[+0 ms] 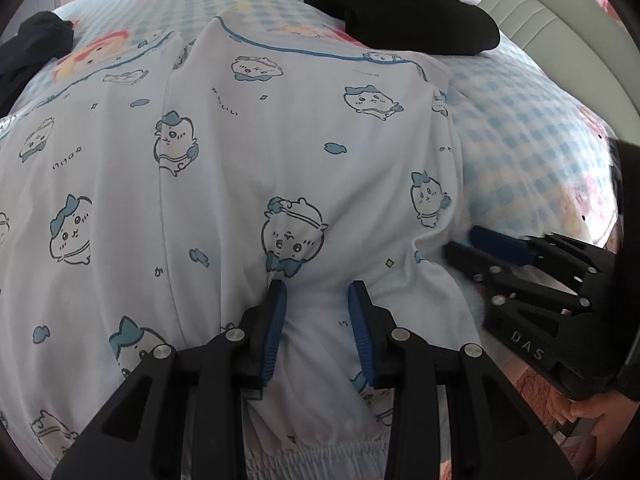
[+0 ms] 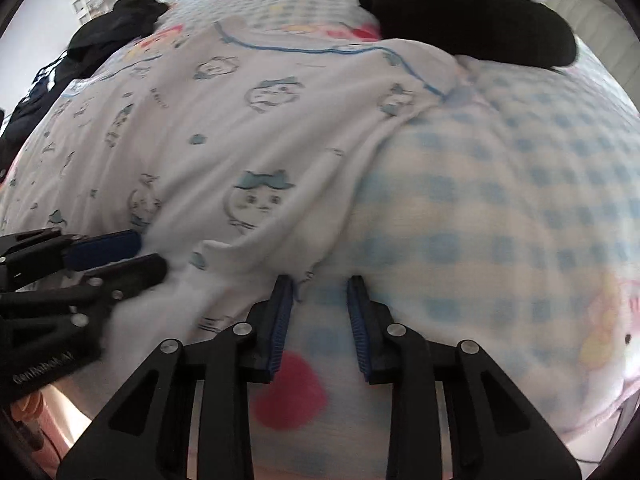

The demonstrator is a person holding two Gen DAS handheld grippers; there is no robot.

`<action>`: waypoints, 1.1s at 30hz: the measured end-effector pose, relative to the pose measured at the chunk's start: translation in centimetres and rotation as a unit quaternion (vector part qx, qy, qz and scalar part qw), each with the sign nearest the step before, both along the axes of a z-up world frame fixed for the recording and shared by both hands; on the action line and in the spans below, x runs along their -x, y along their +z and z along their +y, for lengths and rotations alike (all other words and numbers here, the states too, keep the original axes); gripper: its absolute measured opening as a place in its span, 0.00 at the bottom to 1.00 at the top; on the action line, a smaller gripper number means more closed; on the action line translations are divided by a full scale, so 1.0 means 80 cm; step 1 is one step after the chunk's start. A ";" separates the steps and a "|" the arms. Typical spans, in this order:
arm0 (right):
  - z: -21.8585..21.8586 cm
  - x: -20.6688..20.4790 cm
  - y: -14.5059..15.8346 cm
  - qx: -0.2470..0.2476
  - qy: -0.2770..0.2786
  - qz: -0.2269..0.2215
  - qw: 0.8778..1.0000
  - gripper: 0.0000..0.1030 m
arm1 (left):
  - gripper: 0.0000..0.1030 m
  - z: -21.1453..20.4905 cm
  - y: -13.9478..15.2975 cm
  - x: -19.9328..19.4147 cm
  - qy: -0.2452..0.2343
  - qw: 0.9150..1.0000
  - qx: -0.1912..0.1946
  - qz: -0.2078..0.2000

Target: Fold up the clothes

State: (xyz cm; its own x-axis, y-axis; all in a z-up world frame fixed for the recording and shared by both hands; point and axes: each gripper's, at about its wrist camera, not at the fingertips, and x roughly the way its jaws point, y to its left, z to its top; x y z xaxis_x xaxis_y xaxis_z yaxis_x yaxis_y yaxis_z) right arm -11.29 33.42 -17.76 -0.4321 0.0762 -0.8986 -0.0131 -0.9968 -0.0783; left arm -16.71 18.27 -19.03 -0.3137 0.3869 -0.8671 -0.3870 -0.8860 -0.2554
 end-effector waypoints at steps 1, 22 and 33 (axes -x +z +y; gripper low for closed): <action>0.003 -0.007 0.005 -0.003 -0.007 0.010 1.000 0.21 | 0.33 -0.004 0.009 -0.004 0.006 1.000 -0.015 0.009; 0.038 -0.028 0.041 0.255 -0.023 0.020 0.966 0.28 | 0.19 -0.010 0.023 -0.019 -0.009 0.997 -0.079 -0.005; 0.001 -0.001 0.009 0.271 0.010 -0.051 0.961 0.36 | 0.20 -0.046 0.019 -0.027 0.017 0.995 -0.099 -0.012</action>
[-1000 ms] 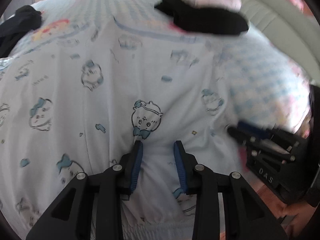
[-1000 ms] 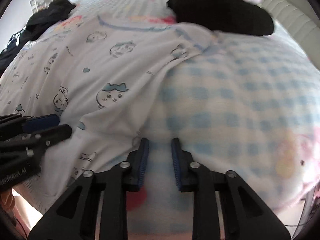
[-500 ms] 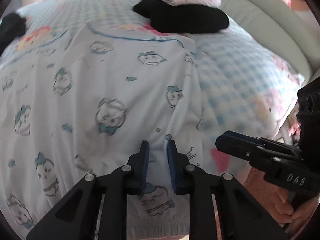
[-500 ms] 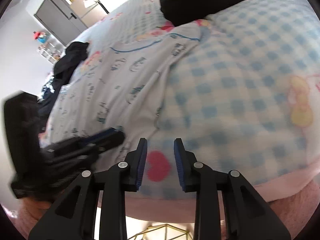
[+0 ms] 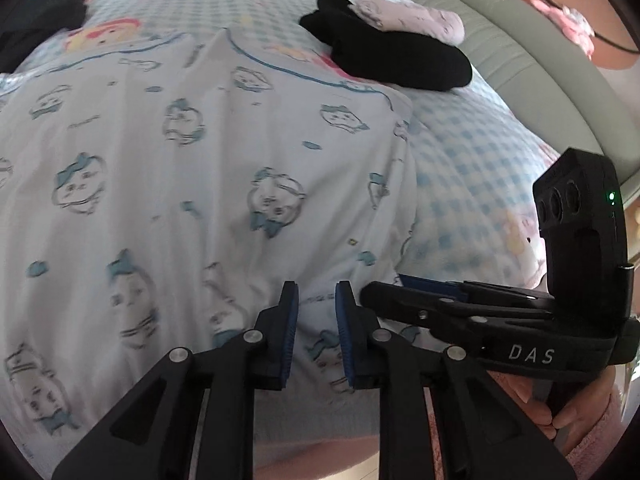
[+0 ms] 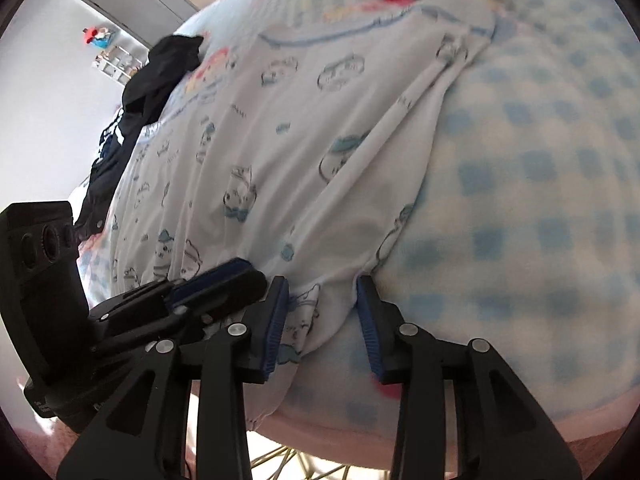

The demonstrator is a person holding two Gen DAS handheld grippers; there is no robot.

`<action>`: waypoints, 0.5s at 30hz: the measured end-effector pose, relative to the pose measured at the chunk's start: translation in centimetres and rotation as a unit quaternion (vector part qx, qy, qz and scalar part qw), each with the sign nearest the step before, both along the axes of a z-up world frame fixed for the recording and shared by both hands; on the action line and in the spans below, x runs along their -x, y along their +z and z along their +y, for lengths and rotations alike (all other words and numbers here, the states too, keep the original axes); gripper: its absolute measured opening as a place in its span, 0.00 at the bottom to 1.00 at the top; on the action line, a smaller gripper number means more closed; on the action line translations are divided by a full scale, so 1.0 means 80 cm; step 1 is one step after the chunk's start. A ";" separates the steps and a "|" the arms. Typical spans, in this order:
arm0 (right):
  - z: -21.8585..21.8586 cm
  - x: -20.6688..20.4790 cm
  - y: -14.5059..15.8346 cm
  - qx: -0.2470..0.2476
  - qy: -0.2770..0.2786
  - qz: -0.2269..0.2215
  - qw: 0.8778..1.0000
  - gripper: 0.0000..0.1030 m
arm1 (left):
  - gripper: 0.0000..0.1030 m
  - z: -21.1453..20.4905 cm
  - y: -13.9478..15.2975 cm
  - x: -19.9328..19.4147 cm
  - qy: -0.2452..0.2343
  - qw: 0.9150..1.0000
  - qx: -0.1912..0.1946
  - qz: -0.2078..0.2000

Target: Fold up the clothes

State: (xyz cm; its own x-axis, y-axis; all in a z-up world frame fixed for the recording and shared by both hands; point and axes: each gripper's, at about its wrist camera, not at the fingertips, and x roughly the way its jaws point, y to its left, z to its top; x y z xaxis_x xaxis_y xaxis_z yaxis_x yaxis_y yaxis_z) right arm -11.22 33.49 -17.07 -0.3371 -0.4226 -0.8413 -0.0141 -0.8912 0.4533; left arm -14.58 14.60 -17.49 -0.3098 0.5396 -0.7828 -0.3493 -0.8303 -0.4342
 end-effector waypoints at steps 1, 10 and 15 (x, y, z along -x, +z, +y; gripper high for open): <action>0.000 -0.001 0.002 -0.001 0.000 -0.001 1.000 0.36 | 0.21 -0.004 0.002 0.000 0.004 1.000 0.000 0.001; -0.005 0.000 0.006 -0.039 -0.018 -0.009 0.999 0.27 | 0.40 -0.003 0.009 -0.003 0.001 1.000 -0.003 0.005; -0.010 -0.010 0.017 -0.060 -0.019 0.008 0.998 0.05 | 0.42 0.013 0.010 -0.008 -0.013 1.000 0.019 0.020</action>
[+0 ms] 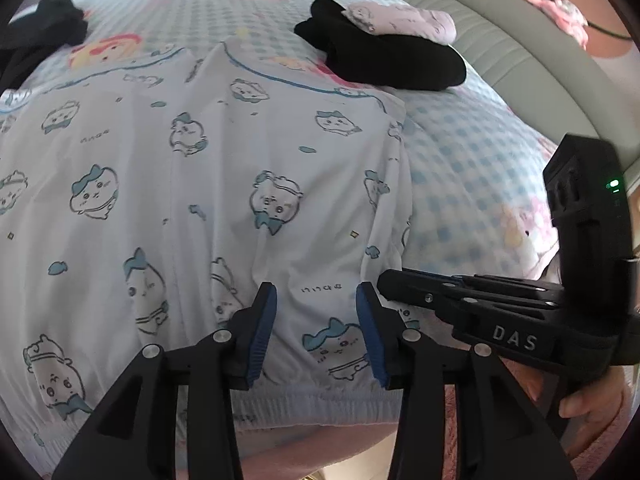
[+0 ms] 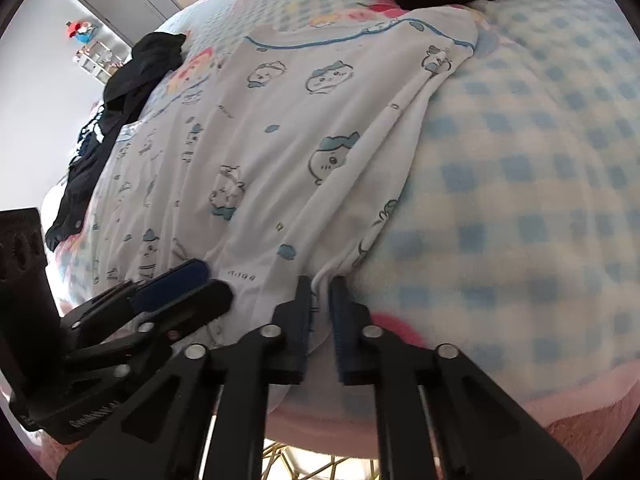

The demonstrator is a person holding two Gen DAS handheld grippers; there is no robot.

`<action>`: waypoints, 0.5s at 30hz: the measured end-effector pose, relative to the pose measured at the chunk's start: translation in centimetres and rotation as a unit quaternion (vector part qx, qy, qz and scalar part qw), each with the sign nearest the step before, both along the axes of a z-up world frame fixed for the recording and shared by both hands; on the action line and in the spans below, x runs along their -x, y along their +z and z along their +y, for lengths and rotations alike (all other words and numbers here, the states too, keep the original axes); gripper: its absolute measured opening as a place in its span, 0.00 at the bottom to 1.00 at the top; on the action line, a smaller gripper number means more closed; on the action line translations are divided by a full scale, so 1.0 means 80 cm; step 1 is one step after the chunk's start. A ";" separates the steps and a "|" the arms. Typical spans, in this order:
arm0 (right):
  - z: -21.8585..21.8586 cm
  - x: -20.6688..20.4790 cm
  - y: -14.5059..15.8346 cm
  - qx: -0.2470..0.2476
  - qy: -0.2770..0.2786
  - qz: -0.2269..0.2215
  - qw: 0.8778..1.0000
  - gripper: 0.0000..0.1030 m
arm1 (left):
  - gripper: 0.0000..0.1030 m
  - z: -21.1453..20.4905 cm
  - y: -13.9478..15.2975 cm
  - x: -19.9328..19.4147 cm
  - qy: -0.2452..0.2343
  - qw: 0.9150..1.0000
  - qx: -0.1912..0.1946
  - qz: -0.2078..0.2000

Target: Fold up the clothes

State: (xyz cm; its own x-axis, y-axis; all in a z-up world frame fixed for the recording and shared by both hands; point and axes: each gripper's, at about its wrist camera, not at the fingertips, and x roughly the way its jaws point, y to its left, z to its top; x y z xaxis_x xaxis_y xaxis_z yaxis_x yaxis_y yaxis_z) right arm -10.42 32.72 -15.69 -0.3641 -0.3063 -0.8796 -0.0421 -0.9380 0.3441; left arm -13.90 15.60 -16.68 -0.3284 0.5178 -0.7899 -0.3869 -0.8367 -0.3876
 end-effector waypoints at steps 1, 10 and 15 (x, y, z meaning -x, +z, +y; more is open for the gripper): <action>-0.003 -0.001 0.002 -0.005 0.003 0.004 1.000 0.04 | 0.42 0.002 0.000 0.000 0.001 1.000 0.004 0.001; 0.008 -0.026 0.017 -0.036 -0.006 0.031 0.999 0.02 | 0.42 -0.001 -0.006 0.002 -0.004 1.000 0.012 -0.005; 0.033 -0.038 0.019 -0.055 -0.038 0.026 0.997 0.00 | 0.42 0.000 -0.012 0.002 -0.004 1.000 0.022 -0.010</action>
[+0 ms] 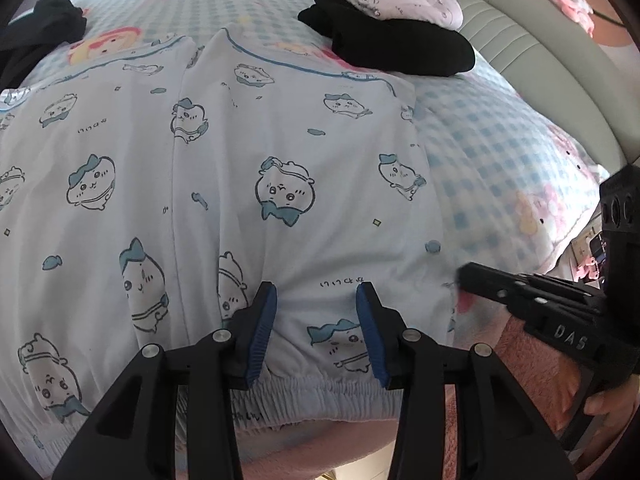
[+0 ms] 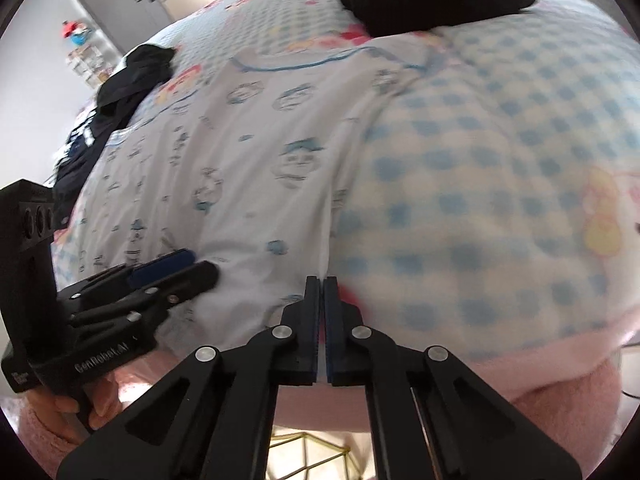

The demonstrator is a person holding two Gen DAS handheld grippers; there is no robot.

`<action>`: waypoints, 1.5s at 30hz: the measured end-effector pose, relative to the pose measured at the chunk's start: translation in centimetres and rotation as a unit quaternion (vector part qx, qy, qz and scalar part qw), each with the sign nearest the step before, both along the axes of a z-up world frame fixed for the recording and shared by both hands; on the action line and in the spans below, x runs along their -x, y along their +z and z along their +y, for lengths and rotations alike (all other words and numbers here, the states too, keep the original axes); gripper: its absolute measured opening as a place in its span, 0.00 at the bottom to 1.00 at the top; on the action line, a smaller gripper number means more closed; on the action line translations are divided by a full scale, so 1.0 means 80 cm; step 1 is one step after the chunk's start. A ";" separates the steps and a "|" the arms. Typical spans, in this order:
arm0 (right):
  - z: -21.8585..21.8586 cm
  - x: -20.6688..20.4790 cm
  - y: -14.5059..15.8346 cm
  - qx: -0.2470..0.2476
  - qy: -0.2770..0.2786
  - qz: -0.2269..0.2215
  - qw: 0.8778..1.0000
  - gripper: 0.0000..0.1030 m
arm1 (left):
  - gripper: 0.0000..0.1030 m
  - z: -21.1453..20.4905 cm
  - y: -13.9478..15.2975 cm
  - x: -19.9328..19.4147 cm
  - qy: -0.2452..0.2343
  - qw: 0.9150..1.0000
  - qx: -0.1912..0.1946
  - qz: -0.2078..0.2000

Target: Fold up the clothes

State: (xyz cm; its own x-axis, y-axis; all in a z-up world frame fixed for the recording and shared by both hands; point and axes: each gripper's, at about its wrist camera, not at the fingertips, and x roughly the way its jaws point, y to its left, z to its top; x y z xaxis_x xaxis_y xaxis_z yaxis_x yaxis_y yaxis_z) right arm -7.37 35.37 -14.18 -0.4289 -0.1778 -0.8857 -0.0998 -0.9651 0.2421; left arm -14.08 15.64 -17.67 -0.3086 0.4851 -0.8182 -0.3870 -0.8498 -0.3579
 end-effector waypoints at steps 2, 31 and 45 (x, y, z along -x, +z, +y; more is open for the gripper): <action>0.015 -0.005 -0.002 0.004 -0.018 -0.007 1.000 0.00 | 0.42 -0.001 0.000 0.000 -0.001 1.000 -0.002 0.000; 0.038 -0.009 -0.019 0.066 -0.081 0.006 0.994 0.00 | 0.46 0.015 0.002 0.005 -0.013 1.000 -0.005 0.001; 0.078 0.071 -0.019 0.165 -0.094 0.012 0.982 0.23 | 0.47 0.038 0.032 0.026 -0.031 0.999 -0.012 0.025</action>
